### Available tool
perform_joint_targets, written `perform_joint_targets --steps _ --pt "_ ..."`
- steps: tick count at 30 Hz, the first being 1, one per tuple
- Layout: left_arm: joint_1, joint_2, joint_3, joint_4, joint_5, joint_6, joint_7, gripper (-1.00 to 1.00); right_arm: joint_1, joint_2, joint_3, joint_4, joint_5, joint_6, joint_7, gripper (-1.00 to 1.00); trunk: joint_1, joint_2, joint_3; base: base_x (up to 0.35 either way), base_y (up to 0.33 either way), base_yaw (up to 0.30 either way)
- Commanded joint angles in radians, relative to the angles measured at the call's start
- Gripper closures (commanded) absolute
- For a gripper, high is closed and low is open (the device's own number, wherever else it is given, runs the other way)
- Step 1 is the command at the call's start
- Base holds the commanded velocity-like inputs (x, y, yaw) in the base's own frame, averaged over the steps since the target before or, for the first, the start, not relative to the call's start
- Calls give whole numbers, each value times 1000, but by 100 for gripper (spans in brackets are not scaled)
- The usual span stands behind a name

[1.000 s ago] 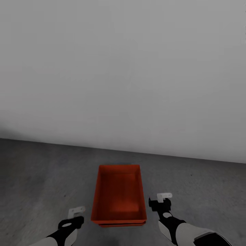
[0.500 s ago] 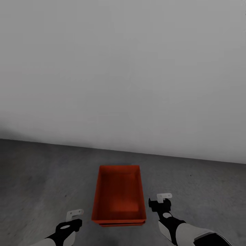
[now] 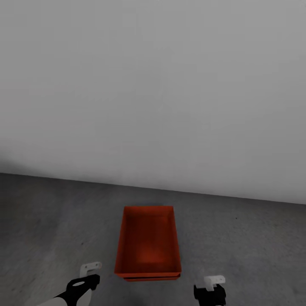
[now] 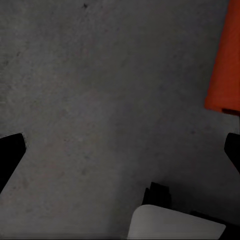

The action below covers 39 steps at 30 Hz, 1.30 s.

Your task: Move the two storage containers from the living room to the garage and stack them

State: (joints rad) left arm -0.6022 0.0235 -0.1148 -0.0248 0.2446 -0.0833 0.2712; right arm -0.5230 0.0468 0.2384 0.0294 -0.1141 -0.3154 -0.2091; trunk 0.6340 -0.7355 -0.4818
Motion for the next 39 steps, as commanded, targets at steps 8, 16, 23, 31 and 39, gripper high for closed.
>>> perform_joint_targets --steps 8,16,23,31,39 --pt "1 9 -9 23 20 -3 2 -100 7 -5 9 4 -17 0 -1 -100 -31 55 24 0 0 0" --pt "16 19 -9 25 24 1 2 -100 59 -5 9 4 -18 15 0 -100 -61 111 49 0 0 0" --pt "19 27 -9 25 29 3 2 -100 84 -3 9 4 -18 92 1 -100 -65 118 52 0 0 0" --pt "20 27 -9 25 30 5 -14 -100 87 5 9 4 -18 138 1 -100 -65 118 52 0 0 0" --pt "25 24 -8 25 46 -2 -20 -100 87 8 9 4 -18 138 0 -100 -65 118 52 0 0 0"
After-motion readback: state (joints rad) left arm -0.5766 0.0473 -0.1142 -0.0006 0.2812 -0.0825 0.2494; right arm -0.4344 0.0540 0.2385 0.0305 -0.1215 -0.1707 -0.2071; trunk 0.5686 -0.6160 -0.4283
